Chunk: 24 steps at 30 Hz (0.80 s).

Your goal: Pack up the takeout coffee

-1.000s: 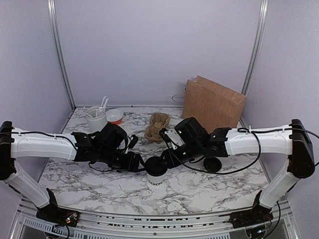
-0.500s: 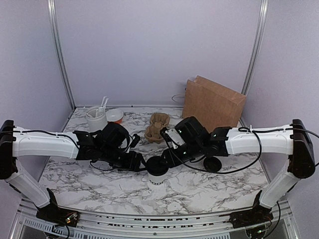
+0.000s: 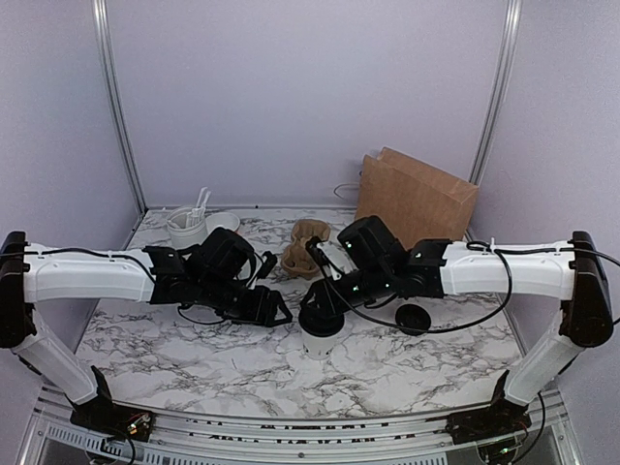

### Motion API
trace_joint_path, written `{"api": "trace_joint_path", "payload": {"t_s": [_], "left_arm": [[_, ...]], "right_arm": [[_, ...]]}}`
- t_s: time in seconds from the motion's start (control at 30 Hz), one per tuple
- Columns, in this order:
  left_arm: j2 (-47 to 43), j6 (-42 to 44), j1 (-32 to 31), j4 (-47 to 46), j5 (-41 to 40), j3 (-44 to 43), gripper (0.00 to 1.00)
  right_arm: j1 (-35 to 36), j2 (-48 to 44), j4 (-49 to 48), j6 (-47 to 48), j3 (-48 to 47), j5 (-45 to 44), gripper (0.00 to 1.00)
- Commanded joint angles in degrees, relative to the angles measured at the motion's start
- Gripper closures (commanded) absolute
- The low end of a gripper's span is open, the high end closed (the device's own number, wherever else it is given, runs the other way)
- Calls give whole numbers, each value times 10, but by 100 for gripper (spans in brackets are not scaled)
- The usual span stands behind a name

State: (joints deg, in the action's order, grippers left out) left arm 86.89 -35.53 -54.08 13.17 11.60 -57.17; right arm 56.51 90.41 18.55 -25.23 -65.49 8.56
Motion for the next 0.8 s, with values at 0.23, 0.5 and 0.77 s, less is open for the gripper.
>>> {"api": "trace_joint_path", "payload": {"t_s": [0.23, 0.5, 0.77], "left_arm": [[6, 11, -2, 20, 1, -21, 34], [22, 9, -1, 17, -20, -40, 34], [47, 17, 12, 16, -24, -68, 34]], "right_arm": [[-10, -51, 21, -6, 15, -12, 60], [-43, -78, 16, -26, 54, 10, 60], [-60, -108, 3, -49, 101, 18, 60]]}}
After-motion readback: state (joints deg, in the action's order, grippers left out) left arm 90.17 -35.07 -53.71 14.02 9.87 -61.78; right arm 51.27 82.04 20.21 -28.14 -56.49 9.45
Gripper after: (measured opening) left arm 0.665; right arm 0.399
